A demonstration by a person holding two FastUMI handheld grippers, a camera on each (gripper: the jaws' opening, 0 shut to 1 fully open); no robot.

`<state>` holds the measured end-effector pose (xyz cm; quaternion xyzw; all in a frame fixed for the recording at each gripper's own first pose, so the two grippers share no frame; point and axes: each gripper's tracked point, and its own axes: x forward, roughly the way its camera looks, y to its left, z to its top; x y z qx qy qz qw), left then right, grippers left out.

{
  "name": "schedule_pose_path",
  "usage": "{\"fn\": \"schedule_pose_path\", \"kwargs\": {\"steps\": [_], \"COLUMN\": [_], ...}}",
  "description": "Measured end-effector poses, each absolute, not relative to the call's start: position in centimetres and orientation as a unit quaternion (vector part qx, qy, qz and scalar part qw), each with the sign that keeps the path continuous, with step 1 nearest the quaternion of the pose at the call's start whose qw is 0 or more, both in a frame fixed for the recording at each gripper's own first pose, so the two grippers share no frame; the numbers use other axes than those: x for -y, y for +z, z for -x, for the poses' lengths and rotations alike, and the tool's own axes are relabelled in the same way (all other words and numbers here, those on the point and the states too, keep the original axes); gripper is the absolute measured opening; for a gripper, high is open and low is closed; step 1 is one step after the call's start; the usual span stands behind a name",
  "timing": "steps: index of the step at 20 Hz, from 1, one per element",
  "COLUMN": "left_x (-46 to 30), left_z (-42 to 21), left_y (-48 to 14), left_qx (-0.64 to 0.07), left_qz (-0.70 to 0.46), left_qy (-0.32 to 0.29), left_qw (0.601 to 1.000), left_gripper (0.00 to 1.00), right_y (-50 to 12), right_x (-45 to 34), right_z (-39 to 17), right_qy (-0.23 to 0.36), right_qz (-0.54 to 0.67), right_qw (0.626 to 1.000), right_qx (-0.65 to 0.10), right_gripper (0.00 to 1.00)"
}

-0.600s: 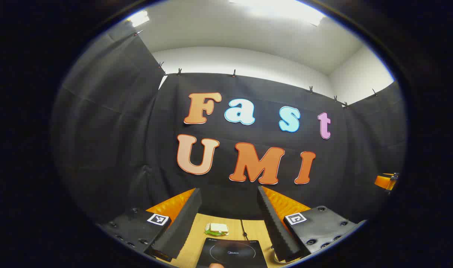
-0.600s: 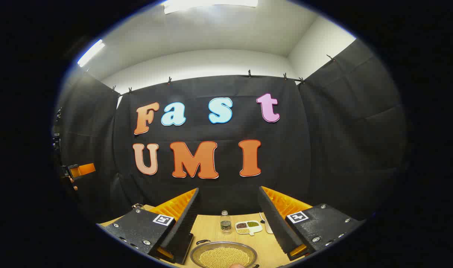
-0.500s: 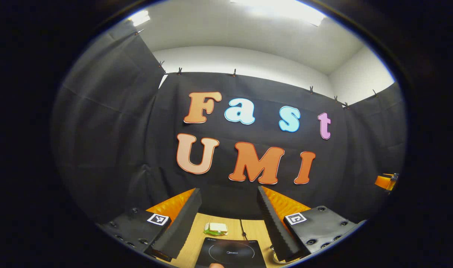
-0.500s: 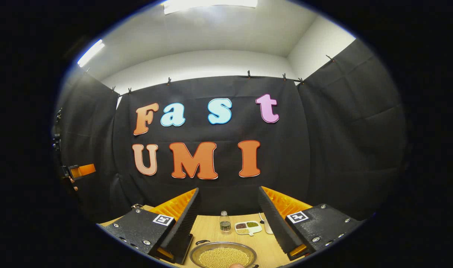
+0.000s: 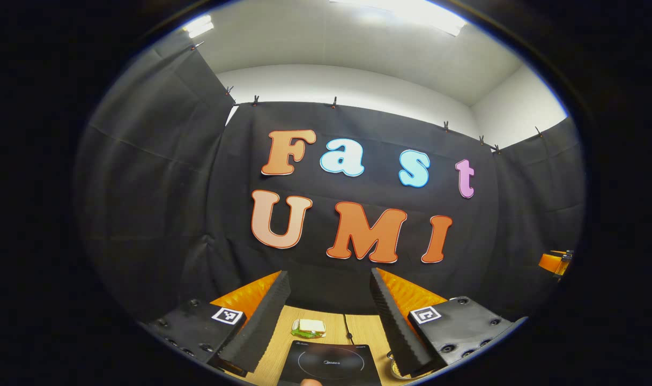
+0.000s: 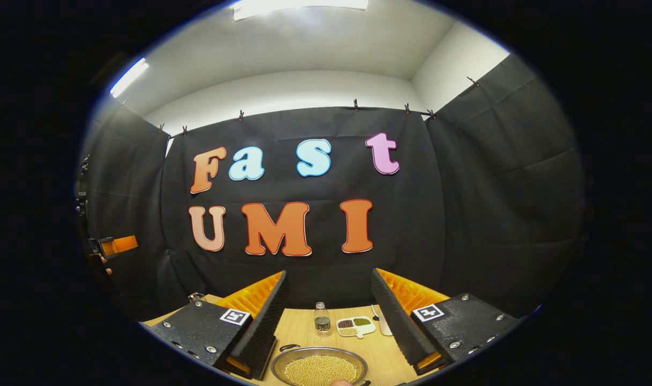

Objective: First push the handle of the pot to place it horizontally, then grasp the pot with both hands and set it on the induction cooktop.

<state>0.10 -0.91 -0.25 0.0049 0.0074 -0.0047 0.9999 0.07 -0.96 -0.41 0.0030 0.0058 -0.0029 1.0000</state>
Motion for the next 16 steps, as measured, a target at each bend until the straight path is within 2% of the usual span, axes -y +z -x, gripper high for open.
{"fn": "schedule_pose_path", "kwargs": {"steps": [8,9,16], "left_x": [1.4,1.3,0.9], "left_z": [0.4,0.5,0.9], "left_y": [0.9,1.0,1.1], "left_qx": [0.004,0.005,0.006], "left_qz": [-0.018,-0.019,-0.019], "left_qy": [-0.006,-0.007,-0.005], "left_qw": [1.000,1.000,1.000], "left_gripper": [0.97,0.97,0.97], "right_y": [0.1,0.2,-0.1], "right_x": [1.1,1.1,0.6], "right_z": [0.1,0.2,0.3], "right_qy": [-0.002,-0.002,0.003], "right_qz": [-0.004,-0.004,-0.001], "right_qw": [1.000,1.000,1.000], "right_qx": [-0.001,-0.001,-0.004], "right_gripper": [1.00,0.95,0.95]}}
